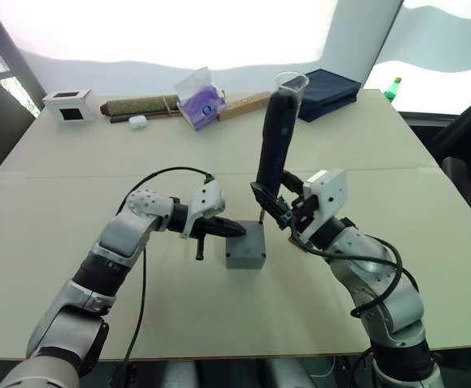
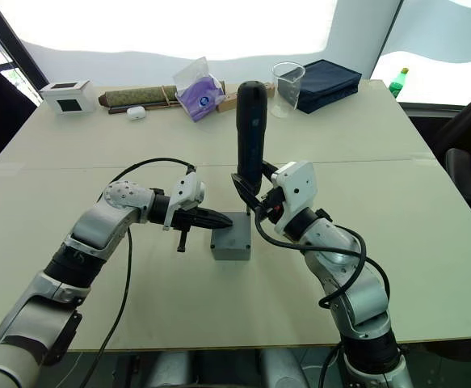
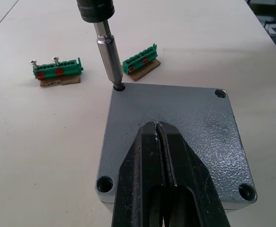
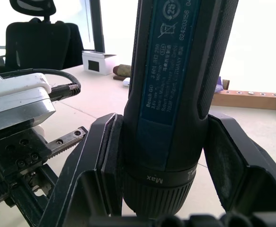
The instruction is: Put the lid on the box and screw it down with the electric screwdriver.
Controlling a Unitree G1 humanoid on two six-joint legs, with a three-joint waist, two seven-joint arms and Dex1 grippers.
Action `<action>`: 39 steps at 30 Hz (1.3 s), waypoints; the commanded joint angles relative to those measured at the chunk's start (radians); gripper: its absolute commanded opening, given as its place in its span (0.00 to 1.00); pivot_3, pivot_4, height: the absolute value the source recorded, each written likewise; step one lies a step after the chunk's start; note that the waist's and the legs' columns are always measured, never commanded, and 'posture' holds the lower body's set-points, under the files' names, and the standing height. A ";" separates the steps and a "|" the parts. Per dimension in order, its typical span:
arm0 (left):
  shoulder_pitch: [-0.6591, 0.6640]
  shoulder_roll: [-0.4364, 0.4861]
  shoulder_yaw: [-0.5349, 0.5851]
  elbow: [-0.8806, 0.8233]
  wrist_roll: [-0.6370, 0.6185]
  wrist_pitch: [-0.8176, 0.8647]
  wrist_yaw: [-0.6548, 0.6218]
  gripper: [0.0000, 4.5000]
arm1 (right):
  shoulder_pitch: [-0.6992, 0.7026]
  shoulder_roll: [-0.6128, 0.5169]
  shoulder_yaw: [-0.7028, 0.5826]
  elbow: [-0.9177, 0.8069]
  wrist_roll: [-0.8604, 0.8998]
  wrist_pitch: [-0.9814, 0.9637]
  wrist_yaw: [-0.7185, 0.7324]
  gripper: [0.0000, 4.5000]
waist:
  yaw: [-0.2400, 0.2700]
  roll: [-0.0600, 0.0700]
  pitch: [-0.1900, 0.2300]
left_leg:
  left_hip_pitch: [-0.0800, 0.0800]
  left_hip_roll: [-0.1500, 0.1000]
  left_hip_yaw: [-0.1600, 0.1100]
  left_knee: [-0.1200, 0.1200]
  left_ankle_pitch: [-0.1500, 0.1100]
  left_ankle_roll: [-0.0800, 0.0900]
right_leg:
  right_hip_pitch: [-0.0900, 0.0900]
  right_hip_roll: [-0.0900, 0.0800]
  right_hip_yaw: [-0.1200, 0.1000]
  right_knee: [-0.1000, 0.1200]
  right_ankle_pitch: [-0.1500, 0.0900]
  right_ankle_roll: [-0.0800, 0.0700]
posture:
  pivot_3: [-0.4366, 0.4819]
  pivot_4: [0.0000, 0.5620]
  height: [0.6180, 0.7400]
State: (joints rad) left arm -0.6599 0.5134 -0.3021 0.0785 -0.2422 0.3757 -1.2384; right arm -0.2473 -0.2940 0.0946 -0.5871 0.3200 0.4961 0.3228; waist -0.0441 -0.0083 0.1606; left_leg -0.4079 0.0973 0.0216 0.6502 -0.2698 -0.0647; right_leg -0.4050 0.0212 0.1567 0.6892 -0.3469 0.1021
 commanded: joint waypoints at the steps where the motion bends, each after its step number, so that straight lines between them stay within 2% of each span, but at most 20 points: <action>1: 0.006 0.008 -0.018 0.012 0.026 -0.002 -0.002 0.00 | -0.001 0.004 -0.006 -0.034 -0.003 -0.026 0.003 0.47 | 0.000 0.000 0.000 | 0.000 0.000 0.000 0.000 0.000 0.000 | 0.000 0.000 0.000 0.000 0.000 0.000 | 0.48 0.27 1.00; 11: 0.001 0.003 -0.021 -0.004 0.024 0.028 0.002 0.00 | 0.116 0.003 0.053 0.071 -0.068 -0.094 0.012 0.47 | 0.000 -0.001 -0.001 | 0.003 0.000 0.000 0.000 0.000 0.000 | 0.004 0.000 0.000 -0.001 0.000 0.000 | 0.48 0.27 1.00; 16: 0.006 0.009 -0.026 -0.052 0.024 0.076 0.007 0.00 | 0.109 -0.012 0.095 0.119 -0.129 -0.067 -0.003 0.47 | -0.001 -0.001 -0.002 | 0.016 0.000 0.000 -0.002 -0.003 0.006 | 0.017 0.000 0.000 -0.003 0.000 0.000 | 0.48 0.27 1.00; 25: 0.020 0.013 -0.039 -0.047 0.037 0.061 0.013 0.00 | 0.130 0.018 0.094 0.156 -0.113 -0.038 -0.011 0.47 | 0.000 -0.012 -0.016 | 0.017 0.000 0.000 -0.002 -0.003 0.006 | 0.018 0.000 0.000 -0.003 0.000 0.000 | 0.48 0.27 1.00; 39: 0.037 0.025 -0.062 -0.029 0.057 0.036 0.005 0.00 | 0.133 0.043 0.078 0.135 -0.102 -0.048 -0.007 0.47 | 0.000 -0.012 -0.022 | 0.017 0.000 0.000 -0.003 -0.004 0.007 | 0.018 0.000 0.000 -0.003 -0.001 0.000 | 0.48 0.27 1.00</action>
State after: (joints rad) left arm -0.6349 0.5271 -0.3385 0.0376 -0.2103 0.4044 -1.2272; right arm -0.1579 -0.2460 0.1536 -0.5262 0.2208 0.3830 0.3075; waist -0.0440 -0.0203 0.1385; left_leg -0.3907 0.0973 0.0213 0.6472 -0.2737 -0.0582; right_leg -0.3870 0.0217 0.1566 0.6857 -0.3475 0.1017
